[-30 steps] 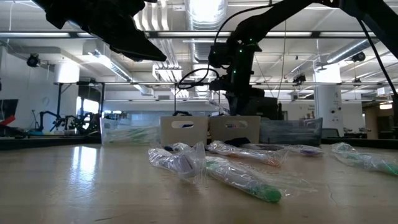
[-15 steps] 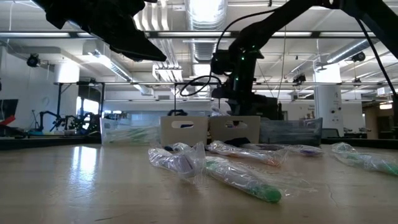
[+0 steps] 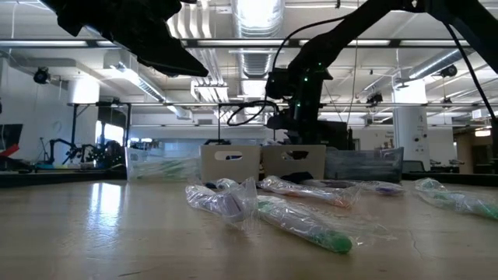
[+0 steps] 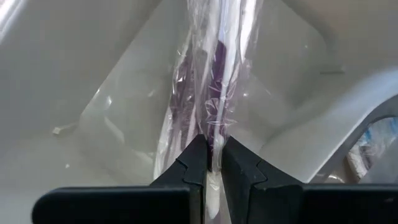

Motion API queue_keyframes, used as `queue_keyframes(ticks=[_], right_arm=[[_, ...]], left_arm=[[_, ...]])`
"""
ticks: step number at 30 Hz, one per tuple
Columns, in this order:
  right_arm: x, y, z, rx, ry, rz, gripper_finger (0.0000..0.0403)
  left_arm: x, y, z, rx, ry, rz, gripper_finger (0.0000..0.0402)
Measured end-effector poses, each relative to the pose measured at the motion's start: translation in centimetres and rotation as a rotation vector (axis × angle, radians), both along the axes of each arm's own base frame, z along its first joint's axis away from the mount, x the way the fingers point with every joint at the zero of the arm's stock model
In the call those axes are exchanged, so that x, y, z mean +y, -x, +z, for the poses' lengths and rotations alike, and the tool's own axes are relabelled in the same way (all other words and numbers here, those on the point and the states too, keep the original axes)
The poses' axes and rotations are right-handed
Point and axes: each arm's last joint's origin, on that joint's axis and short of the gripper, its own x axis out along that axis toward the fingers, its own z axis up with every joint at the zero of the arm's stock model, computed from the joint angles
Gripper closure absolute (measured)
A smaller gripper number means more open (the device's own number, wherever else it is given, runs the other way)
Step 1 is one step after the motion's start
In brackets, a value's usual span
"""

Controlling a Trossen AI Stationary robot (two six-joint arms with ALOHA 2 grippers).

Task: Pick & Place Toothbrushes
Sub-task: Put the violet toothbrush into the gray bin

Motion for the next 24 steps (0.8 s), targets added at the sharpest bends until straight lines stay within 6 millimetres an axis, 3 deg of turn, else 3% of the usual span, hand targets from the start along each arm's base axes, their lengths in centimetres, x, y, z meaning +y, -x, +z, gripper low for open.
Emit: queue_keyframes(ticks=[7, 24], right_arm=[[-0.17, 0.07, -0.12, -0.008, 0.0, -0.004, 0.0371], [-0.18, -0.11, 0.4, -0.016, 0.018, 0.043, 0.0231]], left_arm=[[0.0, 0.0, -0.01, 0.001, 0.0, 0.0, 0.0195], [0.0, -0.01, -0.01, 0.0, 0.0, 0.0, 0.0195]])
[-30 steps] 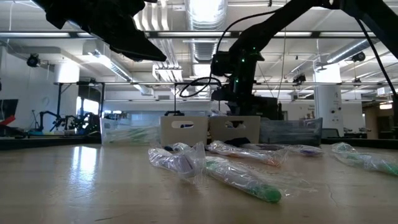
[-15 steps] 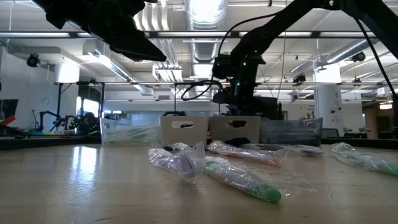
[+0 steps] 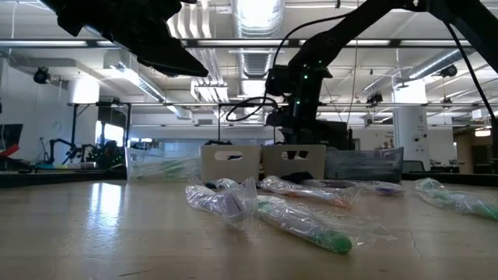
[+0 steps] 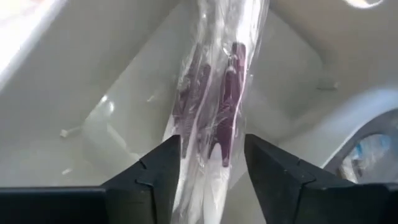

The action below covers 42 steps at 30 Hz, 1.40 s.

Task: Pick & Place Toothbrushes
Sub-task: Put the violet toothbrush into the gray bin, then put the orange toothbrush into the white bin

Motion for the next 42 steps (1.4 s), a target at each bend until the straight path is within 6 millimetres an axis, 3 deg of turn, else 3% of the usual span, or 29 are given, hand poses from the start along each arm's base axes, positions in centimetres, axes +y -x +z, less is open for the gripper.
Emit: queue_keyframes(ticks=[12, 22, 30, 36, 42], right_arm=[[0.5, -0.1, 3.7, -0.067, 0.034, 0.014, 0.0193], [3.0, 0.3, 7.8, -0.16, 0.085, 0.06, 0.0208], [6.6, -0.5, 9.4, -0.187, 0.091, 0.152, 0.0236], [10.4, -0.8, 9.2, -0.091, 0.066, 0.244, 0.0261], [14.4, -1.2, 8.4, -0.025, 0.088, 0.23, 0.0291]], left_arm=[[0.0, 0.0, 0.0, 0.0, 0.0, 0.0, 0.0195], [0.0, 0.0, 0.0, 0.0, 0.0, 0.0, 0.0195], [0.0, 0.0, 0.0, 0.003, 0.007, 0.003, 0.0195], [0.0, 0.0, -0.1, 0.007, 0.033, 0.014, 0.0195], [0.0, 0.1, -0.3, 0.016, 0.047, 0.02, 0.0195]])
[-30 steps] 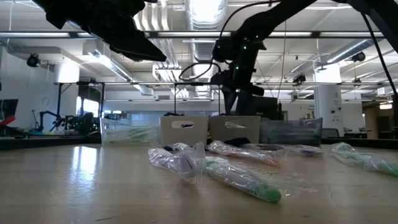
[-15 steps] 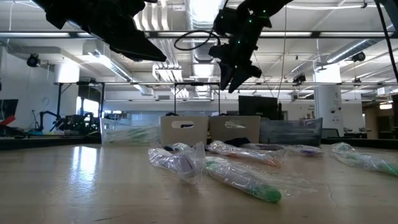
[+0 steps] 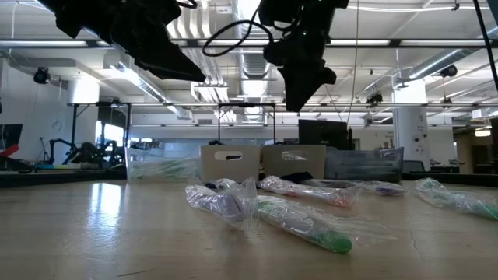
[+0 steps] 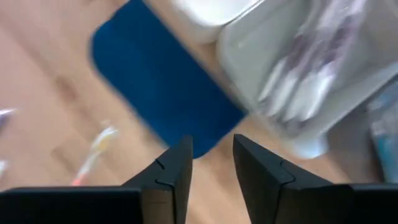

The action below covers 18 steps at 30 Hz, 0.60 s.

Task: Pick & Place Toothbrushes
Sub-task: Put the orange toothbrush into the white bin

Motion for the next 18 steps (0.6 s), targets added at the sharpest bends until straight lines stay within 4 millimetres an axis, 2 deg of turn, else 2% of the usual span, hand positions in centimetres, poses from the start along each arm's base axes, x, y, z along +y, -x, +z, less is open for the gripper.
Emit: queue_keyframes(ticks=[11, 15, 18], right_arm=[[9.1, -0.8, -1.5, -0.068, -0.028, 0.015, 0.0338], [11.2, -0.9, -2.5, -0.132, 0.054, -0.008, 0.0348], [11.8, -1.0, -3.5, -0.185, 0.062, -0.048, 0.0346]], left_arm=[[0.0, 0.1, -0.2, 0.007, 0.0, 0.0, 0.0195], [0.0, 0.1, -0.2, 0.007, 0.0, 0.0, 0.0195], [0.0, 0.1, -0.2, 0.007, 0.0, 0.0, 0.0195]])
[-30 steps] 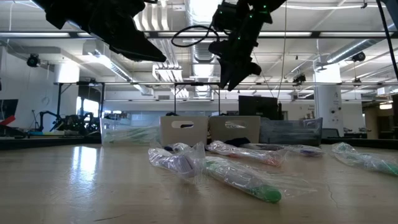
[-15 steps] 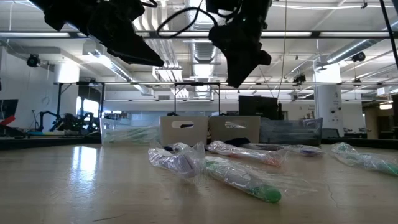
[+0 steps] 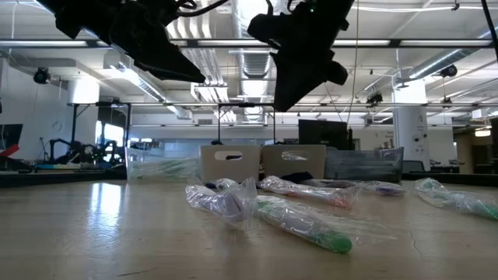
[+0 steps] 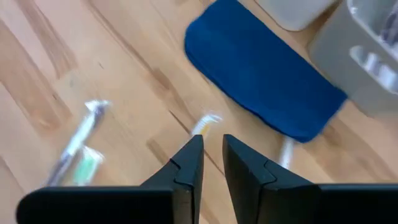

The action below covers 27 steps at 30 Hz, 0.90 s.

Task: Pick & Place Toothbrushes
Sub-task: Put the orange toothbrush into the white bin

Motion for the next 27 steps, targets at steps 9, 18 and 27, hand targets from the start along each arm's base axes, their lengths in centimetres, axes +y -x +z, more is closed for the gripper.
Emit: queue_keyframes(ticks=[9, 18, 27], right_arm=[[0.0, 0.6, -3.7, -0.042, -0.058, -0.052, 0.03], [0.0, 1.7, -7.2, -0.075, -0.15, -0.081, 0.0244], [0.1, 2.3, -9.4, -0.16, -0.22, -0.048, 0.0194]], left_arm=[[0.0, 0.0, 0.0, -0.001, 0.015, 0.007, 0.0195], [0.0, 0.0, 0.0, -0.001, 0.016, 0.007, 0.0195], [0.0, 0.0, 0.0, -0.002, 0.017, 0.008, 0.0195]])
